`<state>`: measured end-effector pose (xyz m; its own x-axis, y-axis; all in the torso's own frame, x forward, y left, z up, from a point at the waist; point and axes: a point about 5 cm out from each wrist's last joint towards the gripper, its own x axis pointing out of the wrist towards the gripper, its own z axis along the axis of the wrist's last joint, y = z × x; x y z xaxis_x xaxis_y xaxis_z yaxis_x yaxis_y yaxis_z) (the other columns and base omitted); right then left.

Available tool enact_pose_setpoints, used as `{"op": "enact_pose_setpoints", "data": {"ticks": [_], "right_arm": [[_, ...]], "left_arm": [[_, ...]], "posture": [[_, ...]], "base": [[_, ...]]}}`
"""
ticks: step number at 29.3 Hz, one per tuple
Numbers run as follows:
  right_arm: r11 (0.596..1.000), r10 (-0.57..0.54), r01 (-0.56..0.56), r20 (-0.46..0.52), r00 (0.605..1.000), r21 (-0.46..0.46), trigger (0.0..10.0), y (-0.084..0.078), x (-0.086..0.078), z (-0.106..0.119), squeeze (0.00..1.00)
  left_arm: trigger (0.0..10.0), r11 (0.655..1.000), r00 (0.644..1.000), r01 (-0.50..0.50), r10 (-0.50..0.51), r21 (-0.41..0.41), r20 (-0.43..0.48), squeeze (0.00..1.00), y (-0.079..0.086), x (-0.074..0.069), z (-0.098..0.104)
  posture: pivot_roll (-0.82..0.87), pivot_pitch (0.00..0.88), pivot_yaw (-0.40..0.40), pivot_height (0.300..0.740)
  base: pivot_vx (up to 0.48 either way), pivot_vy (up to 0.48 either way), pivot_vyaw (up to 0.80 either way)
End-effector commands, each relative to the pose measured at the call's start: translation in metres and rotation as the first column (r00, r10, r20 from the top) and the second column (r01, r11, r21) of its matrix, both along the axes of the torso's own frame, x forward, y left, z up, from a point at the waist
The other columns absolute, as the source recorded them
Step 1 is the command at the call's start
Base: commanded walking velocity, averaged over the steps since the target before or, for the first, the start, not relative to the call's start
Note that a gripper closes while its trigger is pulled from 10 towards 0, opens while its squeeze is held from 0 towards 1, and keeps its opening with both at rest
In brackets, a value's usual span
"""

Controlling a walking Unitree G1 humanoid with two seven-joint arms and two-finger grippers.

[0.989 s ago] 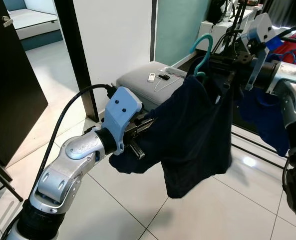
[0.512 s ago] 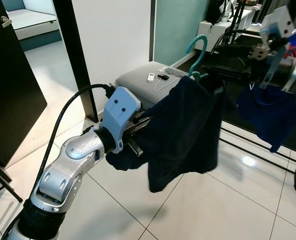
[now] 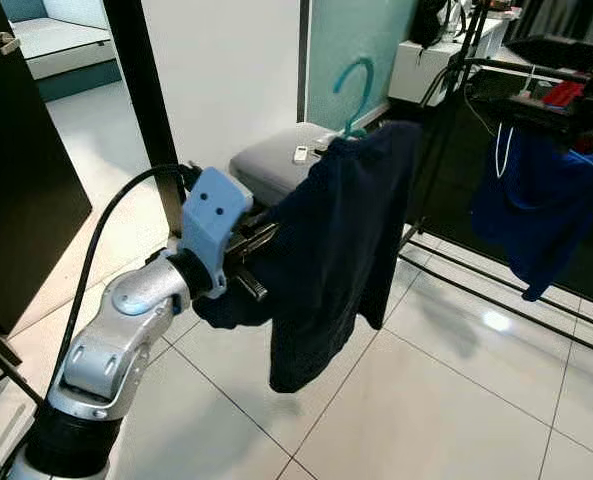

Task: Hang hanger

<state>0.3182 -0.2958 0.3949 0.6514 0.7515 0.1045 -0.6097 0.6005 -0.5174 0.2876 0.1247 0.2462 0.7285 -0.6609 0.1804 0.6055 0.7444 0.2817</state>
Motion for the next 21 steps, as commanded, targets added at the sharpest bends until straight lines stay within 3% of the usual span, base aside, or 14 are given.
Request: {"op": "enact_pose_setpoints", "data": {"ticks": [1,5,7,12,16,21], "right_arm": [[1.0,-0.016,0.016,0.008,1.0,-0.018,10.0,-0.005,-0.003,0.001,0.0],[0.985,-0.007,-0.014,-0.122,0.993,-0.169,10.0,-0.011,-0.008,-0.023,0.0],[0.98,0.009,-0.042,-0.171,0.985,-0.192,10.0,-0.013,-0.011,-0.028,0.0],[0.969,-0.005,-0.044,-0.201,0.98,-0.242,10.0,-0.016,-0.012,-0.033,0.0],[0.969,0.012,-0.063,-0.208,0.978,-0.24,10.0,-0.014,-0.012,-0.033,0.0],[0.953,0.092,-0.165,-0.277,0.956,-0.253,10.0,-0.002,-0.012,-0.04,0.0]], "left_arm": [[0.0,1.0,0.999,0.026,-0.026,-0.014,0.045,0.0,0.007,-0.003,0.009],[0.0,0.983,0.984,0.176,-0.177,0.047,0.035,0.0,0.012,-0.016,0.011],[0.6,0.964,0.967,0.252,-0.254,0.085,0.008,0.0,0.014,-0.023,0.009],[0.1,0.922,0.932,0.362,-0.359,0.136,-0.046,0.0,0.028,-0.033,0.014],[0.0,0.917,0.928,0.372,-0.369,0.145,-0.047,0.0,0.03,-0.034,0.015],[0.0,0.9,0.914,0.404,-0.403,0.164,-0.042,0.0,0.029,-0.035,0.02]], "posture": [[-0.07,0.0,-0.038,0.74],[-0.08,0.0,-0.035,0.74],[-0.08,0.0,-0.034,0.74],[-0.08,0.0,-0.031,0.74],[-0.08,0.0,-0.03,0.74],[-0.08,0.0,-0.029,0.74]], "base": [[0.0,0.0,0.0],[0.0,0.0,0.0],[0.0,0.0,0.0],[0.0,0.0,0.0],[0.0,0.0,0.0],[0.0,0.0,0.0]]}}
